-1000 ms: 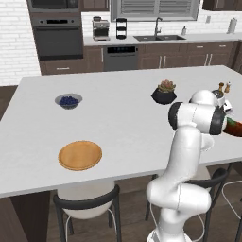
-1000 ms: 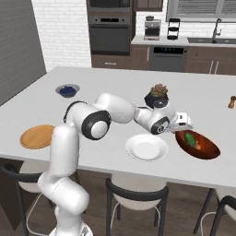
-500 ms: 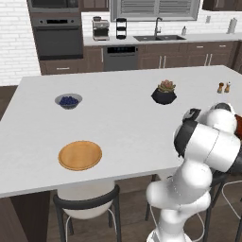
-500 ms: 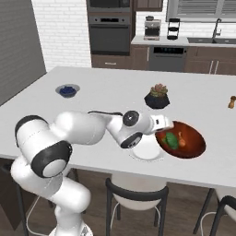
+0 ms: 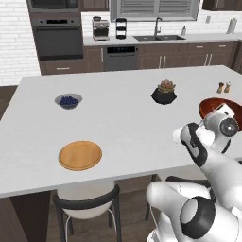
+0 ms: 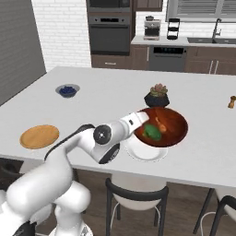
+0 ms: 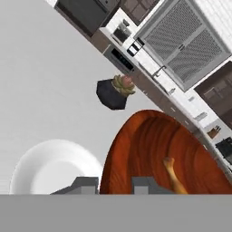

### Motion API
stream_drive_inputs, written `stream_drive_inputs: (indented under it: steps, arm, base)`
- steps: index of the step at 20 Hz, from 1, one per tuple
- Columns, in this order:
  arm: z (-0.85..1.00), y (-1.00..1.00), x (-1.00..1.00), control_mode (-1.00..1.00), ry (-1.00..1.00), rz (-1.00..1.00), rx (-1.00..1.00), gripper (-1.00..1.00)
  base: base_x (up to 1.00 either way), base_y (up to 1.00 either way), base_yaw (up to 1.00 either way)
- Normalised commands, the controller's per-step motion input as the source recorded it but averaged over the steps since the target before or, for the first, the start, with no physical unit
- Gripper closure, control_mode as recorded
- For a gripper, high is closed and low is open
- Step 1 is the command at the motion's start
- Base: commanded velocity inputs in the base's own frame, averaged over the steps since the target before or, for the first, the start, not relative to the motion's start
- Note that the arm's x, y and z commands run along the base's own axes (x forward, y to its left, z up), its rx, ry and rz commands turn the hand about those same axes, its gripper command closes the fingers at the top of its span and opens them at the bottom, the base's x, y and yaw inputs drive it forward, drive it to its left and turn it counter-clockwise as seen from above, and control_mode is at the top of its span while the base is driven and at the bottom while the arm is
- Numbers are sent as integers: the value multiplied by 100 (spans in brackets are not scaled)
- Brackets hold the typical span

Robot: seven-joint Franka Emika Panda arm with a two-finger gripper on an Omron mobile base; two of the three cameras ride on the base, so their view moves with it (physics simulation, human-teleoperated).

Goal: Pick the chicken drumstick and broccoli from their plates and place them in the bowl. Then put the bowl in the fridge.

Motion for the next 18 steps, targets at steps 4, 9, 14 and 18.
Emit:
stream_drive_inputs:
  steps: [4, 9, 14, 18]
  arm:
    - [73, 84, -35, -100, 8, 31, -5, 100]
    - [27, 94, -70, -100, 7, 30, 0, 100]
    - [29, 65, -75, -100, 7, 25, -2, 100]
    - [11, 56, -91, -100, 3, 18, -7, 100]
  base:
    - [0, 0, 0]
    - [0, 0, 0]
    - [0, 0, 0]
    - [0, 0, 0]
